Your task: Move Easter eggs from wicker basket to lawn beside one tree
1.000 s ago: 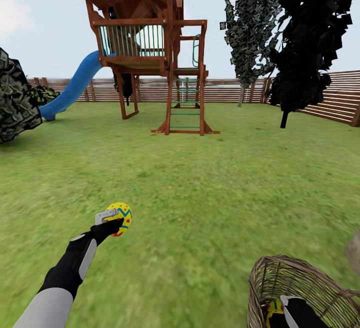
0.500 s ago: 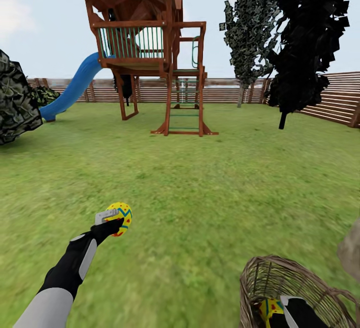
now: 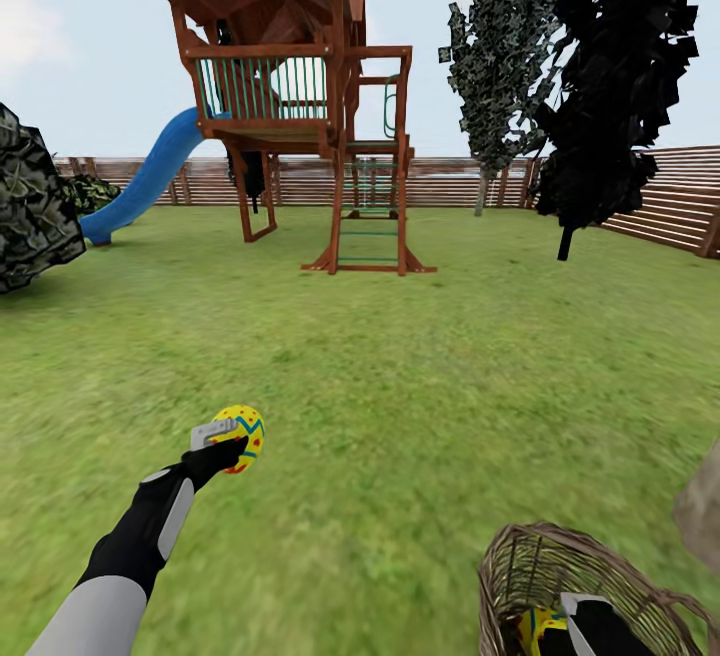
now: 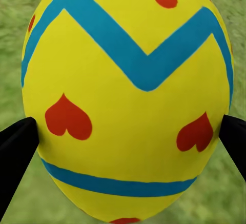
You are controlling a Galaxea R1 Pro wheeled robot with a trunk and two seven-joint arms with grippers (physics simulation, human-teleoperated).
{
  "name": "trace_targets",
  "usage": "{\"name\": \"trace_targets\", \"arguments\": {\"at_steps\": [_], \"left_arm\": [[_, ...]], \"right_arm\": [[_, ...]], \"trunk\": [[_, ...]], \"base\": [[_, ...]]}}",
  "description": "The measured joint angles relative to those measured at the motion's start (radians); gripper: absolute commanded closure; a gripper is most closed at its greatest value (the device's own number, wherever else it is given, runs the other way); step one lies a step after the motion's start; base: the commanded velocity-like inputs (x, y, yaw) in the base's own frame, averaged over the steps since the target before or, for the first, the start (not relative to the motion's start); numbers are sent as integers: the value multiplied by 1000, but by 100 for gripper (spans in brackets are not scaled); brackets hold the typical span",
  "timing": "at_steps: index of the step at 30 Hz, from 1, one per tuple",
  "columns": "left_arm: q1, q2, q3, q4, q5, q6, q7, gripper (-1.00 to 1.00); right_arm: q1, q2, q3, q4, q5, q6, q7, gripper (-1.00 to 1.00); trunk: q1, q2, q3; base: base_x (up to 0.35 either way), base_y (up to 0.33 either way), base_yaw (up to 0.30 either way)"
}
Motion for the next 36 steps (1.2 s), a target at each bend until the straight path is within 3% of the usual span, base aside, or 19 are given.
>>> {"name": "trace_targets", "arguments": {"at_steps": [36], "left_arm": [[1, -9, -2, 26, 0, -3, 0, 100]], "right_arm": [[0, 2, 1, 0, 1, 0, 0, 100]], "trunk": [[-138, 252, 113]], "base": [[-32, 0, 0]]}}
